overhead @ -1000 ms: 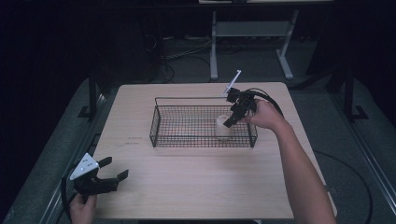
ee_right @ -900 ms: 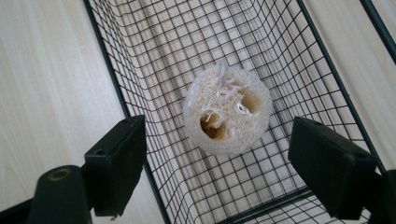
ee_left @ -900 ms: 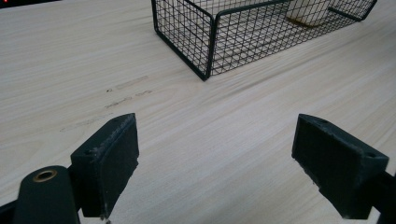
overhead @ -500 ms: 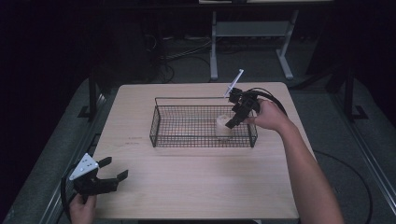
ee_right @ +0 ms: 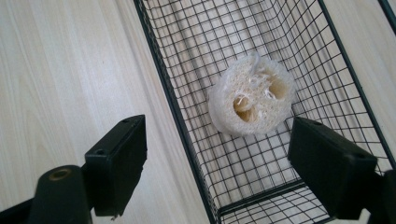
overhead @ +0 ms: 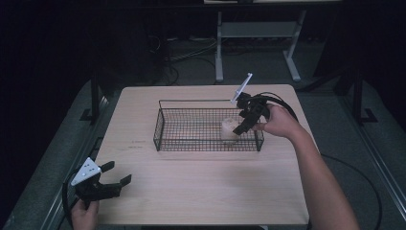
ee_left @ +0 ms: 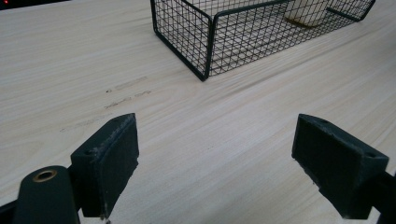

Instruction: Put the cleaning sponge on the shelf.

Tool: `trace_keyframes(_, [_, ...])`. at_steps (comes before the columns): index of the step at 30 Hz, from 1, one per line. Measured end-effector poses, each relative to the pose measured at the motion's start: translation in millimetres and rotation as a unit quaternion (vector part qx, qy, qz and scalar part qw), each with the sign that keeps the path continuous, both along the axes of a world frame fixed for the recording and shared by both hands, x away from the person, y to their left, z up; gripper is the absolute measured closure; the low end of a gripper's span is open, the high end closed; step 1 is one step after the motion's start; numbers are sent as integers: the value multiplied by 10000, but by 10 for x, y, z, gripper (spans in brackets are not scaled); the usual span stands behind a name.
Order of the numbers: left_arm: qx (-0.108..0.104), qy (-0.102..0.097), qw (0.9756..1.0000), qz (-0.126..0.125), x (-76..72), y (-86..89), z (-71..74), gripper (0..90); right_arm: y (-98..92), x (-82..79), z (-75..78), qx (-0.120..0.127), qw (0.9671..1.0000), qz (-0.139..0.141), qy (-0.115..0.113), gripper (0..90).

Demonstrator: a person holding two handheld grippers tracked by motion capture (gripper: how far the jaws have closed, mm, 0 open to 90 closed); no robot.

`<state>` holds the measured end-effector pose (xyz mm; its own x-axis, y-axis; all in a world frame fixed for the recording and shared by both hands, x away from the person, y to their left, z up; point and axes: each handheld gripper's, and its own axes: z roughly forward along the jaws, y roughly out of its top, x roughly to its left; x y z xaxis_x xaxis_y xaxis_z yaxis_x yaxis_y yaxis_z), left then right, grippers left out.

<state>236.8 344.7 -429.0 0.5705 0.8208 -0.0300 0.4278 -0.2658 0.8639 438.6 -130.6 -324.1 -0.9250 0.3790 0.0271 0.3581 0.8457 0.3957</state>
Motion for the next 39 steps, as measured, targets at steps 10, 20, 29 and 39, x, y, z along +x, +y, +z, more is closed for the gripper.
trace_keyframes(10, [8,0,10000,-3,1,-6,-2,139,-48,-77,-27,-20,10000,-5,40,191])
trace_keyframes(20, [5,-10,10000,-10,-1,-12,-3,140,-119,-169,-67,35,10000,-8,68,191])
trace_keyframes(29, [3,-2,10000,-8,-1,-20,-2,140,-166,-252,-104,36,10000,11,67,190])
trace_keyframes(39, [19,-1,10000,-11,-3,-23,-2,139,-202,-325,-170,49,9999,22,125,189])
